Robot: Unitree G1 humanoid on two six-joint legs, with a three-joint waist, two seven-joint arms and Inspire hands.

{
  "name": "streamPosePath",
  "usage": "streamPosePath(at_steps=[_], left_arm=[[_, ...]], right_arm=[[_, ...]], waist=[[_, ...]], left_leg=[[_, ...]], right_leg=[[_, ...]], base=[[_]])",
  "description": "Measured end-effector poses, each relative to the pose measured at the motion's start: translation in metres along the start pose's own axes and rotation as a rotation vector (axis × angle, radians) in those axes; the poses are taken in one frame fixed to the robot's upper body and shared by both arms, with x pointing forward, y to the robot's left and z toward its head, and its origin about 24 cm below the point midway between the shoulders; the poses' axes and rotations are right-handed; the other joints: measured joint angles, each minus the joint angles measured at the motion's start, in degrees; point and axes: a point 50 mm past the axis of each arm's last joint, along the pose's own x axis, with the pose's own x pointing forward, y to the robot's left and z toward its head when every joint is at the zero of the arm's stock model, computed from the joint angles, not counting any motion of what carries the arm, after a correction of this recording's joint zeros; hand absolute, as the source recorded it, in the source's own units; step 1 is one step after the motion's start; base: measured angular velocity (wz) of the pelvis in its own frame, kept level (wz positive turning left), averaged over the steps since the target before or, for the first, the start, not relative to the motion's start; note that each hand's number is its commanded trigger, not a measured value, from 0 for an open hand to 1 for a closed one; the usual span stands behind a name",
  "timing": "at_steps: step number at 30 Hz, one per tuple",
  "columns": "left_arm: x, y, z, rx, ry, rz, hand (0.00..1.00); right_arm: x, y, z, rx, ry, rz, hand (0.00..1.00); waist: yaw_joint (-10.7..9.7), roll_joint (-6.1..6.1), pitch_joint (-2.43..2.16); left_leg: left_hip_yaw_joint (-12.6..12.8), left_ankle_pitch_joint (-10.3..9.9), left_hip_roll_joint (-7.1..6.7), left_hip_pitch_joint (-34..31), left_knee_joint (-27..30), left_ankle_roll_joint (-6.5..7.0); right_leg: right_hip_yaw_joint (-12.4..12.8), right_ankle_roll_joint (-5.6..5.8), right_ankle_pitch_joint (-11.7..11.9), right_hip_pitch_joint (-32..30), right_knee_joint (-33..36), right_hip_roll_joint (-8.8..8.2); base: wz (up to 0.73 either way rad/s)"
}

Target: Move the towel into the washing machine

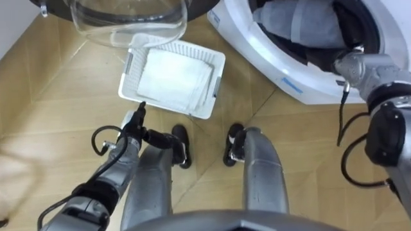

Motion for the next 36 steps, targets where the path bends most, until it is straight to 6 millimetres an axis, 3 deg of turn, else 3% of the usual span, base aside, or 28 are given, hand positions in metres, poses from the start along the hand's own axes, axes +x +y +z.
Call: streamPosePath(at_steps=[12,24,30,33,36], left_arm=[[0.000,0.002,0.003,0.008,-0.016,0.027,0.00],[-0.001,-0.003,0.002,0.015,-0.010,-0.023,0.00],[0.001,-0.002,0.001,0.028,0.000,-0.062,0.00],[0.003,0.004,-0.009,0.038,0.046,-0.074,0.00],[0.002,0.014,-0.028,0.043,0.116,-0.065,0.00]], right_arm=[[-0.003,0.013,0.009,0.031,-0.057,0.013,0.00],[-0.004,0.012,0.018,0.053,-0.113,0.008,0.00],[-0.003,-0.012,0.027,0.066,-0.158,-0.043,0.00],[-0.003,-0.034,0.034,0.060,-0.183,-0.042,0.00],[-0.006,-0.075,0.044,0.045,-0.216,-0.074,0.00]], waist=[[0.10,1.00,0.04],[1.17,3.85,0.02],[2.94,4.15,-0.04],[4.20,4.23,-0.01],[4.74,5.27,-0.05]], left_leg=[[0.73,-0.24,-0.20,-0.89,0.34,0.35],[1.44,-0.26,-0.15,1.06,-1.17,0.58],[1.58,-0.15,0.02,4.91,-3.79,0.39],[1.51,-0.07,0.27,7.74,-6.05,0.24],[0.25,0.00,0.88,11.32,-8.47,-0.06]], right_leg=[[0.45,0.25,-0.33,-1.34,0.97,-0.58],[0.48,0.64,-0.25,0.46,-0.29,-0.57],[-0.84,0.57,0.01,4.59,-3.10,-0.42],[-1.18,1.09,0.63,7.73,-6.04,0.53],[-3.69,1.47,1.20,13.43,-10.65,1.70]], base=[[0.01],[0.00],[-0.02],[-0.06],[0.14]])
